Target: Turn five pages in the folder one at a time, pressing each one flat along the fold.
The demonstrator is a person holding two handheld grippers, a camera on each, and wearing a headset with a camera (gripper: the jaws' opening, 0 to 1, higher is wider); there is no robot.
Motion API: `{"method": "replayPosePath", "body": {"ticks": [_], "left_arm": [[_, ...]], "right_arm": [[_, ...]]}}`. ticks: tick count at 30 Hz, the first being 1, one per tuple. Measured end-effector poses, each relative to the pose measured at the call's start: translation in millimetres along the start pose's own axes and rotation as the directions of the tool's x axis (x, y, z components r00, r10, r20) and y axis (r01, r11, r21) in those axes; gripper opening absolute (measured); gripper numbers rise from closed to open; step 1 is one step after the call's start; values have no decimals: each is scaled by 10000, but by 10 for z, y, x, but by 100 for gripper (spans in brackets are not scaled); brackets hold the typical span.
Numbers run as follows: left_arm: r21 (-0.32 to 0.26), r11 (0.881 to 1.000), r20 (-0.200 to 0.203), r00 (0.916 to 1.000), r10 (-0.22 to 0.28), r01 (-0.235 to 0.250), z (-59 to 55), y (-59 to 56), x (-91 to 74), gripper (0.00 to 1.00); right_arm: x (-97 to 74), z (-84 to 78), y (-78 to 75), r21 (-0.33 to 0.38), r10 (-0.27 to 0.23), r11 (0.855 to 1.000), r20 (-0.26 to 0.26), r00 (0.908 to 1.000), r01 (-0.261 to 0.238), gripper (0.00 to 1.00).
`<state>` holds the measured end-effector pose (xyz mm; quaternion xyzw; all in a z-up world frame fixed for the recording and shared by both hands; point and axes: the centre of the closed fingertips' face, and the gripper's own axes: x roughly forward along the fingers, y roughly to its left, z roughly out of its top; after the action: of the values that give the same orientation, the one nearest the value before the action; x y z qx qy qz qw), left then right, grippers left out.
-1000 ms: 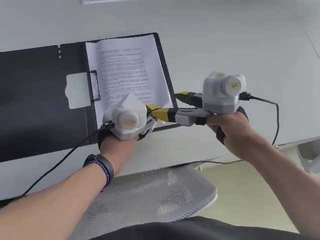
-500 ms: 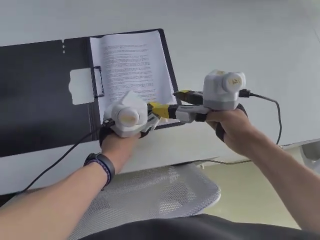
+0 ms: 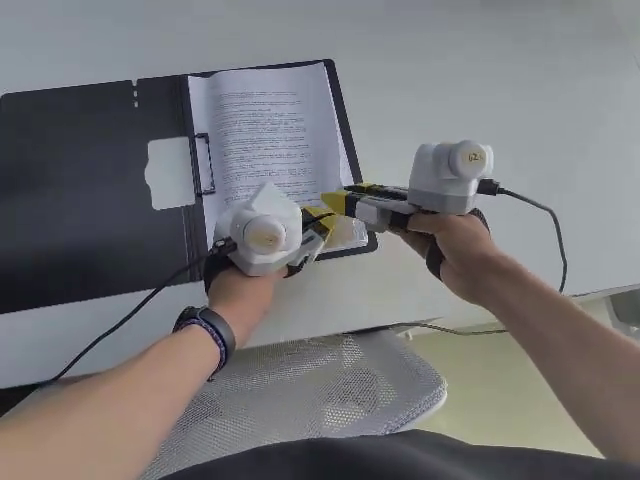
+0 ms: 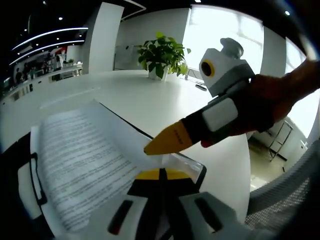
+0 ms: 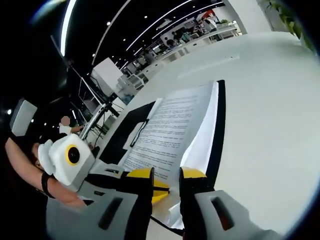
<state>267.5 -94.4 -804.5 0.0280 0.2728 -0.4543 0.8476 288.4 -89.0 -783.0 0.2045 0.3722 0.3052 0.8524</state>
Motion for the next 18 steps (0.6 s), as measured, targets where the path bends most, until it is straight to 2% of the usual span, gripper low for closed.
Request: {"method": "replayPosePath", "body": {"ticks": [5,8,11,17,18], "left_arm": [[-8,10000,-91,10000,23,-23,-8,-3,-5,0],[-45,10000,-155,9999,29,-30,-6,0,-14,0],[-125,9999,-217,9998,16,-18,4,-2,-46,0],[-305,9995,-247,9997,-24,16,55,2,-151,0],[-320,9994,-245,9996,-102,94,69,-8,-174,3]], "right_arm": [[-4,8,-25,-12,-120,9999,85,9999,120,0],[-3,-8,-52,-38,-263,9996,30,9996,263,0],[-2,-4,-19,18,-136,9999,62,9999,136,0],[-33,52,-10,293,-155,9995,373,9992,144,0],[-42,63,-12,323,-163,9994,416,9990,149,0]]}}
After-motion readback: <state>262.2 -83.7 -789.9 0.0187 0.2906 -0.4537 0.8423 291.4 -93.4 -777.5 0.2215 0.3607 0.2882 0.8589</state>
